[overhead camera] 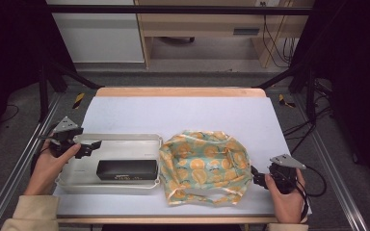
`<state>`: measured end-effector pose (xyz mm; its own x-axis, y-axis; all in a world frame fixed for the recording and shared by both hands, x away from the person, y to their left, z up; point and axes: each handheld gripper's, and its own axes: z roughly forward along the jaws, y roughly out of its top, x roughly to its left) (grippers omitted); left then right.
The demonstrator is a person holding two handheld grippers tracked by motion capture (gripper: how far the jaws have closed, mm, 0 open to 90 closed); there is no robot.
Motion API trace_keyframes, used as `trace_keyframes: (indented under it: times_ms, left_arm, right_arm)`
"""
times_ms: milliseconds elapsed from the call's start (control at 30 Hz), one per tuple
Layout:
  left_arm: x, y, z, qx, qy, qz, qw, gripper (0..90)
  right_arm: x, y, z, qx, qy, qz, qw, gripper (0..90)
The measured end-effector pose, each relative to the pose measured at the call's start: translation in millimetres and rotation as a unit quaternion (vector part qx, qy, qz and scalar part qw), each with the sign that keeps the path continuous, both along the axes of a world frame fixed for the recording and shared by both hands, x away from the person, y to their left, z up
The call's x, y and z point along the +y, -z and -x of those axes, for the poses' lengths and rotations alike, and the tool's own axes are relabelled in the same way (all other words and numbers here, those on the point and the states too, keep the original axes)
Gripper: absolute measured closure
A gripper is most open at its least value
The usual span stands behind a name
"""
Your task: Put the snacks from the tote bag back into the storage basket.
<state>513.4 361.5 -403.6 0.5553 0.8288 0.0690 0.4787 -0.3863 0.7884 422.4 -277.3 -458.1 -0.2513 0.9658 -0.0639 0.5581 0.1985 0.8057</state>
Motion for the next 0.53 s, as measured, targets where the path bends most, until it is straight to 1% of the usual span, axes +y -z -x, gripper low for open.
trace_keyframes:
  times_ms: [33,100,133,233,300,400,500,533]
  left_arm:
    - [2.2,1.0,-0.2,-0.003,-0.003,-0.003,1.0000,6.3]
    - [6.0,3.1,-0.6,-0.006,-0.010,0.009,0.9999,6.3]
    - [7.3,3.9,-0.8,-0.009,-0.012,0.011,0.9998,6.3]
    - [9.0,4.1,-0.3,-0.022,-0.023,0.000,0.9995,6.3]
    - [9.9,4.0,-0.3,-0.030,-0.026,0.000,0.9992,6.7]
    - [11.0,3.6,0.2,-0.029,-0.033,0.006,0.9990,6.7]
    - [10.2,2.9,0.4,-0.030,-0.030,0.016,0.9990,6.8]
    - [9.0,2.9,0.5,-0.029,-0.029,0.015,0.9991,6.8]
  right_arm:
    - [-0.1,0.3,-0.2,0.000,0.000,0.000,1.0000,9.6]
    - [-0.3,0.4,-0.2,0.001,0.000,0.001,1.0000,9.6]
    - [-0.3,0.3,-0.2,0.000,0.000,0.000,1.0000,9.6]
    - [0.0,0.4,0.1,0.001,0.001,-0.001,1.0000,9.5]
    - [-0.1,0.4,0.2,0.001,-0.001,0.004,1.0000,9.5]
    - [0.1,1.0,0.2,0.003,0.001,0.002,1.0000,9.2]
    - [-0.2,1.0,-0.1,0.003,0.000,0.001,1.0000,9.1]
    - [-0.4,0.8,-0.3,0.004,-0.001,0.002,1.0000,9.1]
